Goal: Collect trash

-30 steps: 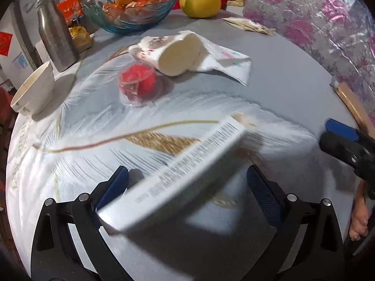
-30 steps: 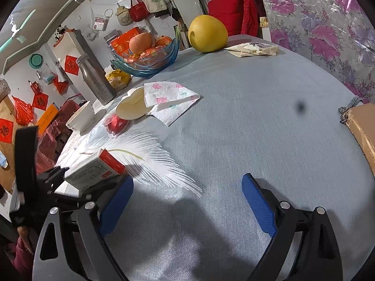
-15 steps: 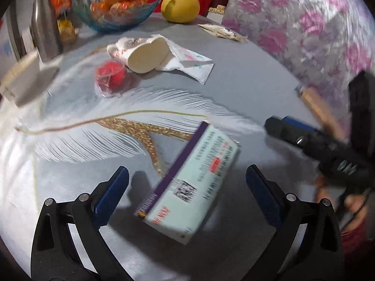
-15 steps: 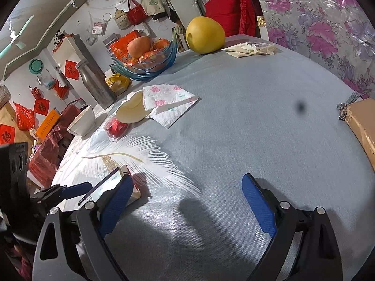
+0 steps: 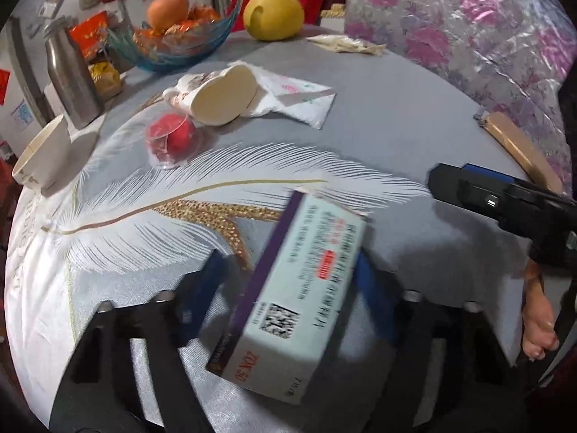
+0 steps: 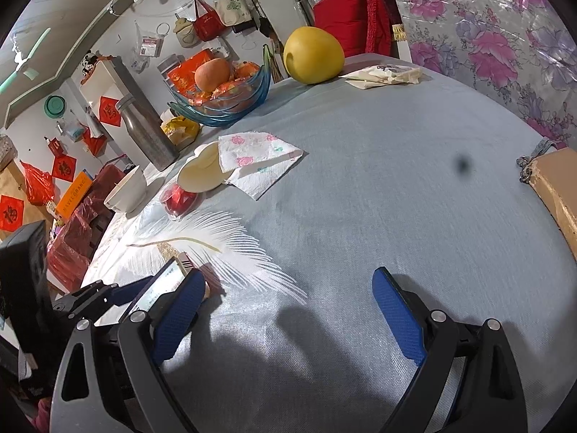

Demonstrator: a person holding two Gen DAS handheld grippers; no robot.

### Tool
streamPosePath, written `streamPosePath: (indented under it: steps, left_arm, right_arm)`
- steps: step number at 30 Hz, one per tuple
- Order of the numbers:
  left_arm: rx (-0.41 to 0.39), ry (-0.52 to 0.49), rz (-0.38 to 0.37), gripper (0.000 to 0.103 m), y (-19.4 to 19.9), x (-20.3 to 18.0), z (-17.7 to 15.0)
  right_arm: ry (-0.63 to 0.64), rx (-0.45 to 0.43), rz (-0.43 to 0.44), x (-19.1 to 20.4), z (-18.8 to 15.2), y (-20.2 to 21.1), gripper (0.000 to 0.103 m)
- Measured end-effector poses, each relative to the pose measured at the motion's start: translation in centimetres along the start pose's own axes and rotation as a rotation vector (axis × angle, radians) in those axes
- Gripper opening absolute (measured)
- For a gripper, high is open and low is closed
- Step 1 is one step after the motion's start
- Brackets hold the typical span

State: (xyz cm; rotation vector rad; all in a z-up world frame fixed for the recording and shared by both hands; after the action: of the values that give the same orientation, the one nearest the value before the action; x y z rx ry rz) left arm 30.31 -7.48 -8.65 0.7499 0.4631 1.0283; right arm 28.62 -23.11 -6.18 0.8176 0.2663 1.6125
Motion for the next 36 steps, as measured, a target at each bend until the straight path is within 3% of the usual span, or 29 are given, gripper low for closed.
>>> streamPosePath:
  steps: [3,11,14,19,25,29,31,32,33,36]
  left_arm:
    - [-0.011,-0.012,0.012,0.047,0.4,-0.1,-0.2]
    - [-0.002,0.121,0.108,0.047,1.5,6.9,-1.6]
    - [-0.009,0.175,0.123,0.046,2.1,9.4,-2.1]
    - [-0.031,0.230,0.084,0.050,2.3,10.8,-2.2]
    - [-0.019,0.180,0.086,0.064,2.0,9.7,-2.1]
    - [-0.020,0.179,0.078,0.064,2.0,9.8,-2.1]
    - [-0.021,0.181,0.070,0.064,2.0,9.8,-2.1]
    - [-0.023,0.184,0.058,0.064,2.1,9.8,-2.1]
    - [-0.026,0.189,0.048,0.063,2.2,9.8,-2.1]
    - [-0.032,0.200,0.018,0.050,2.4,9.9,-2.1]
  right_arm:
    - [0.001,0.001,-0.001,-0.1,0.0,0.0,0.092]
    - [0.054,0.026,-0.055,1.0,0.2,-0.6,0.092]
    - [0.115,0.034,-0.037,3.0,1.3,-1.5,0.092]
    - [0.244,-0.005,-0.068,6.4,4.5,-4.2,0.092]
    - [0.278,0.028,-0.136,6.9,7.4,-10.1,0.090]
    - [0.254,0.076,-0.141,6.3,8.6,-13.1,0.084]
    - [0.215,0.093,-0.137,5.6,9.2,-13.9,0.065]
    - [0.212,0.079,-0.144,5.5,9.3,-13.7,0.030]
    - [0.198,0.077,-0.107,5.3,9.3,-13.1,0.004]
    - [0.128,0.031,-0.015,4.9,8.7,-9.6,0.003]
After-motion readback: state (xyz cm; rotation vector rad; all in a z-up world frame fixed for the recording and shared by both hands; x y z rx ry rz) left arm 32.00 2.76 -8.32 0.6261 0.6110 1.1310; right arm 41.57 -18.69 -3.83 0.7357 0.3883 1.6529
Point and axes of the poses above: each gripper's, at about its wrist camera, not at the fingertips, and y roughly against the way its jaws point, x to its left, z to its top, the point moved 2 cm from there along -y, roughly the way its jaws point, and after that the axes turned 5 degrees about -x, right-handed, at the moved point
